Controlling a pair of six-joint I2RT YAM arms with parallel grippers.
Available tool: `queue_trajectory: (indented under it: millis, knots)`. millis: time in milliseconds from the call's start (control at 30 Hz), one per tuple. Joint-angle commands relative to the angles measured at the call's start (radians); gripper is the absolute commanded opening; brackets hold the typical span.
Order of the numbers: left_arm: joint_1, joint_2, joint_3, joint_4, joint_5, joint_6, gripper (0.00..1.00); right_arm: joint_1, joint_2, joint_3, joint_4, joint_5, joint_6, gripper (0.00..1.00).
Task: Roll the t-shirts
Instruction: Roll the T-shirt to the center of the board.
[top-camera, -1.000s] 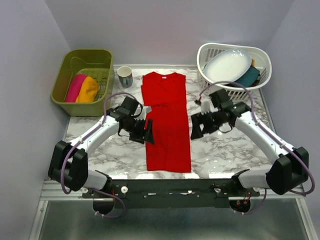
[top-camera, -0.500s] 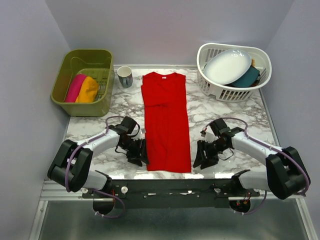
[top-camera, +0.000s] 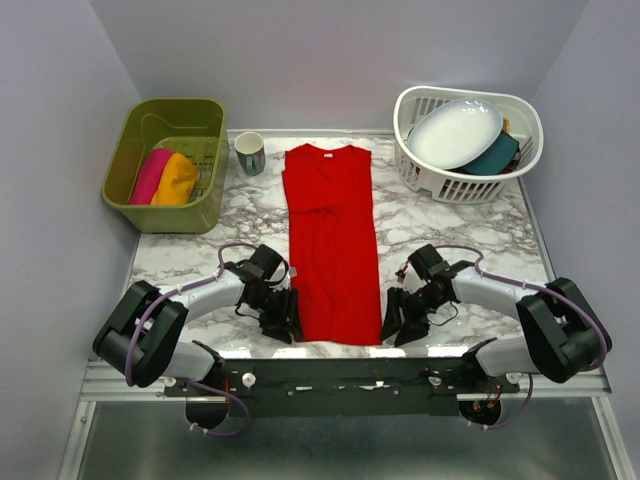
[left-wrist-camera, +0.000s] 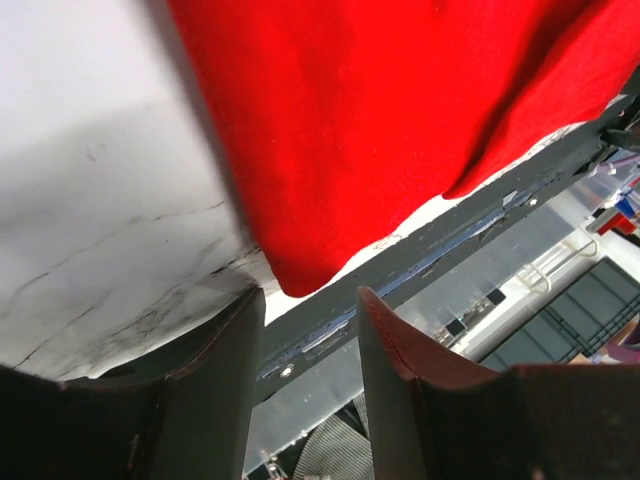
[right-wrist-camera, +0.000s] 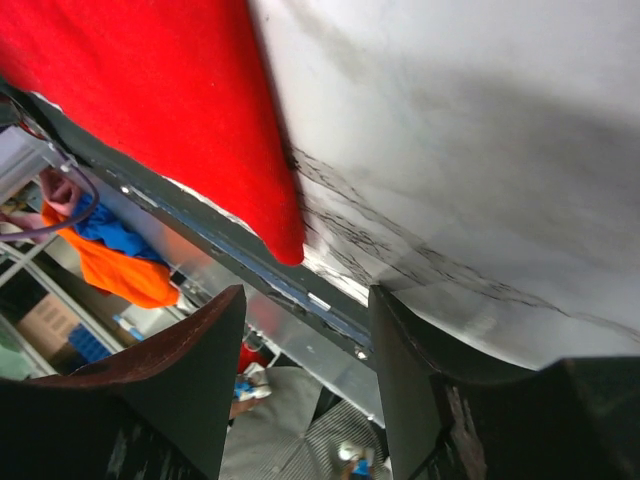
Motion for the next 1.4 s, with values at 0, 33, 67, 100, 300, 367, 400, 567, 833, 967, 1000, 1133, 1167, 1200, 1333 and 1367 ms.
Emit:
queue_trajectory:
  millis: [0,33,67,100,300,367,400,567,833,967,1000,1133,1167,1200,1333,1367]
  knots:
    - [-0.001,-0.005,-0.010,0.024,-0.107,-0.015,0.52,0.025,0.051,-0.001,0.031,0.111,0.041,0.59]
    - [-0.001,-0.005,-0.008,0.021,-0.110,-0.015,0.52,0.023,0.063,-0.001,0.027,0.123,0.051,0.58]
    - [-0.001,-0.006,-0.007,0.020,-0.113,-0.015,0.52,0.025,0.069,-0.001,0.019,0.145,0.057,0.57]
    - [-0.001,-0.008,-0.007,0.017,-0.121,-0.017,0.52,0.025,0.076,-0.002,0.022,0.148,0.061,0.55]
    - [0.002,-0.003,-0.014,0.017,-0.147,-0.034,0.52,0.029,0.111,-0.002,0.044,0.172,0.094,0.49]
    - [0.002,0.000,-0.017,0.026,-0.152,-0.042,0.52,0.032,0.120,-0.002,0.063,0.180,0.106,0.49]
    - [0.002,0.001,-0.019,0.026,-0.156,-0.043,0.52,0.032,0.128,-0.002,0.071,0.182,0.110,0.49]
    - [0.002,-0.011,-0.020,0.030,-0.181,-0.048,0.51,0.043,0.148,0.004,0.122,0.203,0.133,0.49]
    - [0.004,-0.023,-0.037,0.081,-0.189,-0.043,0.45,0.054,0.163,-0.009,0.142,0.241,0.146,0.47]
    - [0.004,-0.017,-0.042,0.098,-0.184,-0.045,0.42,0.054,0.172,-0.013,0.165,0.251,0.150,0.44]
    - [0.004,-0.017,-0.048,0.106,-0.181,-0.045,0.41,0.054,0.180,-0.013,0.171,0.257,0.150,0.40]
    - [0.004,-0.014,-0.062,0.132,-0.158,-0.049,0.34,0.054,0.192,-0.024,0.180,0.255,0.146,0.35]
    - [0.004,-0.016,-0.062,0.132,-0.153,-0.049,0.31,0.054,0.194,-0.029,0.173,0.261,0.146,0.35]
    - [0.004,-0.017,-0.062,0.130,-0.153,-0.048,0.29,0.054,0.191,-0.033,0.166,0.266,0.146,0.33]
    - [0.004,-0.032,-0.069,0.139,-0.135,-0.051,0.25,0.054,0.177,-0.041,0.168,0.266,0.141,0.27]
    - [0.004,-0.034,-0.073,0.150,-0.129,-0.052,0.22,0.052,0.174,-0.041,0.168,0.263,0.141,0.26]
